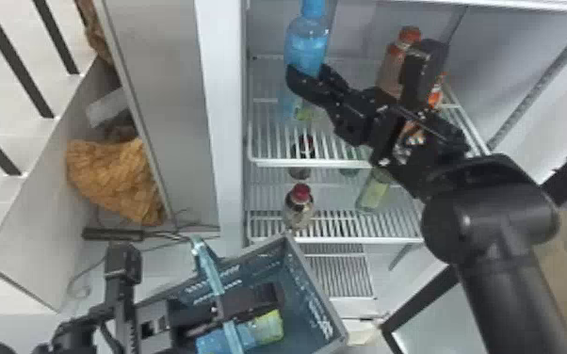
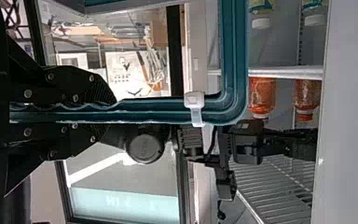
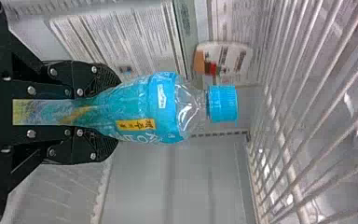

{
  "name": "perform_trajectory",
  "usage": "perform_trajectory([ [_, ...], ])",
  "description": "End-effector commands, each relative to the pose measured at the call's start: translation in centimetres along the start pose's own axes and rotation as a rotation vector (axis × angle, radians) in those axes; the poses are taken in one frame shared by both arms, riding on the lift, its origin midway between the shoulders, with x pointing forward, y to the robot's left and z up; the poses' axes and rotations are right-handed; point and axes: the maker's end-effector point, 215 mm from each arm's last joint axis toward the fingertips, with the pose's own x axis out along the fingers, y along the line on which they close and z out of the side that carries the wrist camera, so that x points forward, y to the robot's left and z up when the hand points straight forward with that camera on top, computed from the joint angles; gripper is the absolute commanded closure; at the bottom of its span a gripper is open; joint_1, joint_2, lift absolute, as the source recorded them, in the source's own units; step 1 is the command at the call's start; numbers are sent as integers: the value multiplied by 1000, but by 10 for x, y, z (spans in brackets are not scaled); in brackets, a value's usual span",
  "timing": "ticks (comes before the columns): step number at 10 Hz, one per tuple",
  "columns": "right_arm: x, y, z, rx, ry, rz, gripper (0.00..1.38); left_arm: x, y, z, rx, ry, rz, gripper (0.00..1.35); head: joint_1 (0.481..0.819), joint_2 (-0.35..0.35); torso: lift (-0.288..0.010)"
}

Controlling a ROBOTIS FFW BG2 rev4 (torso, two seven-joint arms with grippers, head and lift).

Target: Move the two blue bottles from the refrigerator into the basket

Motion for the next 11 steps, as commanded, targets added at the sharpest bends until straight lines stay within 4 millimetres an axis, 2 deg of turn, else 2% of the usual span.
perform_trajectory([
  [1,-9,19,1,4,-2,27,1277,0,1,-1,-3,0,0,1202,695,-89,-10],
  [5,-44,62,-4,27,19,91,1277,0,1,-1,-1,-2,0,1202,695,-66,-10],
  [7,-71,73,-9,46,42,97,1277,-1,2,-1,-3,-5,3,1202,695,-65,-10],
  [10,-121,106,-28,107,125,129,1277,-3,2,0,-5,-19,1,1202,695,-79,-10],
  [11,-131,113,-32,123,142,137,1277,-3,2,0,-7,-19,1,1202,695,-84,-10],
])
